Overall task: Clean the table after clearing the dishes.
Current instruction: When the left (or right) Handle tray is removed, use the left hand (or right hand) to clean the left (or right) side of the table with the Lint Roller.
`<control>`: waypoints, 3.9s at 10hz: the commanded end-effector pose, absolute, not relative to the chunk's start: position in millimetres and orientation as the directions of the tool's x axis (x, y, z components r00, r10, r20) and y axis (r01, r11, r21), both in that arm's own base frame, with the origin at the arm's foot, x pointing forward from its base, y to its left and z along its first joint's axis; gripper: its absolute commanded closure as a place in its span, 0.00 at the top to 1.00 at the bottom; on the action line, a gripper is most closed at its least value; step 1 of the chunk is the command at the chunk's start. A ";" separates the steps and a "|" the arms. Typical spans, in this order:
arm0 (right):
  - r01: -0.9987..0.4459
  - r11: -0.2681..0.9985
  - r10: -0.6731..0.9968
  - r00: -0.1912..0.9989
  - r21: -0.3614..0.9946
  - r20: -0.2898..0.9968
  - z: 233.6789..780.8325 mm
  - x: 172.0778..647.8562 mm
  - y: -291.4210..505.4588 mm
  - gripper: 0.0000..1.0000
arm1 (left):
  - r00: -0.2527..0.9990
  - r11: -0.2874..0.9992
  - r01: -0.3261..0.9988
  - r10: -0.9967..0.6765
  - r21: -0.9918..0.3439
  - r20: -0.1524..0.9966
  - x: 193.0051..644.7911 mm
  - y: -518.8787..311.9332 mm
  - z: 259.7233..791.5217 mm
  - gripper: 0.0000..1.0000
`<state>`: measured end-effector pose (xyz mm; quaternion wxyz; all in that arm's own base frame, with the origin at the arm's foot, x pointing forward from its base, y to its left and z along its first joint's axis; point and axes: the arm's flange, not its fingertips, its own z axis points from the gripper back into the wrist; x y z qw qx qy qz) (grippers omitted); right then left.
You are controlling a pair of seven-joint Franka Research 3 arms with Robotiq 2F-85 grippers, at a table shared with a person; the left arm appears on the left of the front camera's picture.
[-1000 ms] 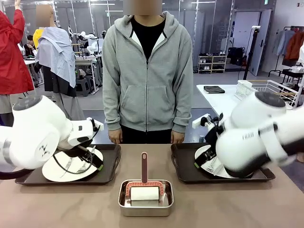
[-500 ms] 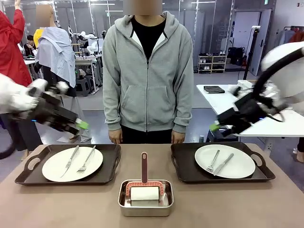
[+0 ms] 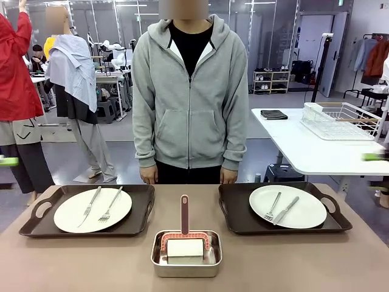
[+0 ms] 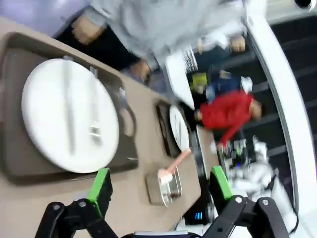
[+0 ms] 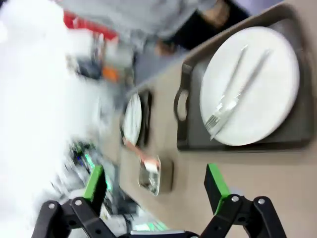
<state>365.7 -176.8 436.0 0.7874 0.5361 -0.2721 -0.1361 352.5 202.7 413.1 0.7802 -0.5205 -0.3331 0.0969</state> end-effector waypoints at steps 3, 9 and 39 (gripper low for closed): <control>-0.043 0.327 -0.747 0.601 0.944 0.286 433.5 291.0 -256.1 1.00 | 0.512 0.508 0.059 0.723 -0.859 0.463 260.6 286.2 424.2 1.00; -0.003 0.327 -0.737 0.624 0.945 0.258 431.1 285.9 -270.2 1.00 | 0.544 0.479 0.073 0.716 -0.875 0.437 262.3 297.0 419.6 1.00; -0.610 0.689 0.384 0.766 0.393 0.516 501.0 472.8 90.1 1.00 | 0.544 0.479 0.073 0.716 -0.875 0.437 262.3 297.0 419.6 1.00</control>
